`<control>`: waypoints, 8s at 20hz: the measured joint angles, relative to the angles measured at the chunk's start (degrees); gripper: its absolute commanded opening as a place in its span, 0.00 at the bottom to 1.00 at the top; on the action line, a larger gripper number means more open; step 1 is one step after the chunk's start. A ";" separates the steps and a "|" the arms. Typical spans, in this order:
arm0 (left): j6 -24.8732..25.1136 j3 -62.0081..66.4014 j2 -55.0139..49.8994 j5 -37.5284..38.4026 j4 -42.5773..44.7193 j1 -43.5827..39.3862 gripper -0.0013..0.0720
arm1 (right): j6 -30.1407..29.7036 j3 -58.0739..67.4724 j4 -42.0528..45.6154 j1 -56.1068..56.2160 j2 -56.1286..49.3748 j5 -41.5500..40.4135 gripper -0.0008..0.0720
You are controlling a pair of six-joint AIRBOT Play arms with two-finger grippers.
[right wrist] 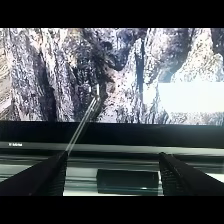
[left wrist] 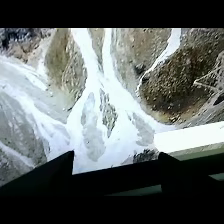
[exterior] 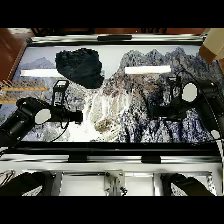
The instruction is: Fold the shirts.
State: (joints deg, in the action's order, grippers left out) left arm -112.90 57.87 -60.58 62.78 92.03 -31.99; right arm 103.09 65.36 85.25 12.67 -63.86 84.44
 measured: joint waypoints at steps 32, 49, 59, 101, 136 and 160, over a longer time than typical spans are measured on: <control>-2.21 34.86 -48.57 -45.51 -19.65 23.78 0.11 | -0.70 0.00 -0.15 0.00 0.00 -7.98 0.95; 19.15 31.45 -4.76 -33.11 -18.64 -10.62 0.11 | -4.20 18.84 32.44 0.02 16.59 5.07 0.95; 5.55 17.57 -13.44 -31.17 -18.97 -22.14 0.99 | -0.81 21.42 26.58 0.02 22.82 7.65 0.95; 20.94 -4.31 -6.34 -19.28 -29.20 15.08 0.12 | -24.33 33.27 -0.11 10.64 -23.71 -9.62 0.13; 26.88 3.96 2.73 -15.02 -27.58 22.45 0.11 | 8.35 -19.71 38.03 10.60 20.79 -5.64 0.13; 17.11 21.46 -28.00 -15.19 -27.82 23.02 0.97 | 12.15 2.54 51.74 10.58 -10.01 -8.70 0.13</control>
State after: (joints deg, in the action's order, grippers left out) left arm -95.79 79.33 -88.58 47.59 64.20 -8.97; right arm 115.24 67.90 136.99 23.24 -73.87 75.75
